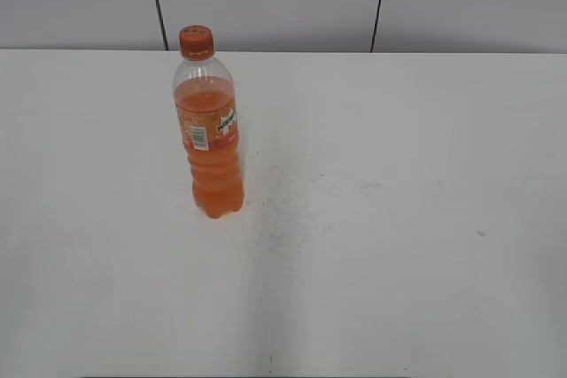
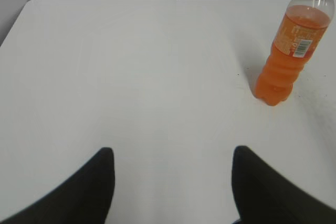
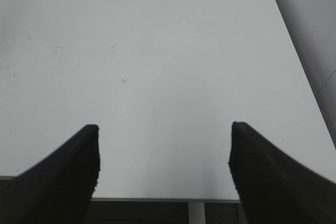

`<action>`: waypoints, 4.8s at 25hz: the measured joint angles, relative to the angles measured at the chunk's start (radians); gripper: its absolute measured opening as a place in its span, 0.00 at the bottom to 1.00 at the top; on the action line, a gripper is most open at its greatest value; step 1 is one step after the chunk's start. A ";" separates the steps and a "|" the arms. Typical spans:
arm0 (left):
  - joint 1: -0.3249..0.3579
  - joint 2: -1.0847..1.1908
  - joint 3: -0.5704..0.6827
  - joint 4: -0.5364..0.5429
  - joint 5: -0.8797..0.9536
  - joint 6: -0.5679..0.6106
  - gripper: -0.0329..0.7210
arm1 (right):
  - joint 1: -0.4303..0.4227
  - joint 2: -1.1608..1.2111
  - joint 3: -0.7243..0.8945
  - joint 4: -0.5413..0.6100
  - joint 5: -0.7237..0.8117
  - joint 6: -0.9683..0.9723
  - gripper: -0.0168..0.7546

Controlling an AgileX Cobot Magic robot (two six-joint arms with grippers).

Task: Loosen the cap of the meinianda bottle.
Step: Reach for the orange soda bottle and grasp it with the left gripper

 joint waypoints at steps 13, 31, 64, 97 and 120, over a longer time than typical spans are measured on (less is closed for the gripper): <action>0.000 0.000 0.000 0.000 0.000 0.000 0.62 | 0.000 0.000 0.000 0.000 0.000 0.000 0.76; 0.000 0.000 0.000 0.000 0.000 0.000 0.62 | 0.000 0.000 0.000 0.000 0.000 0.000 0.76; 0.000 0.315 -0.041 0.013 -0.550 0.044 0.62 | 0.000 0.000 0.000 0.000 0.000 0.000 0.76; 0.218 1.489 0.177 0.948 -2.145 -0.286 0.62 | 0.000 0.000 0.000 0.000 0.000 0.000 0.76; 0.105 2.100 -0.469 1.643 -2.273 -0.562 0.91 | 0.000 0.000 0.000 0.000 0.000 0.000 0.76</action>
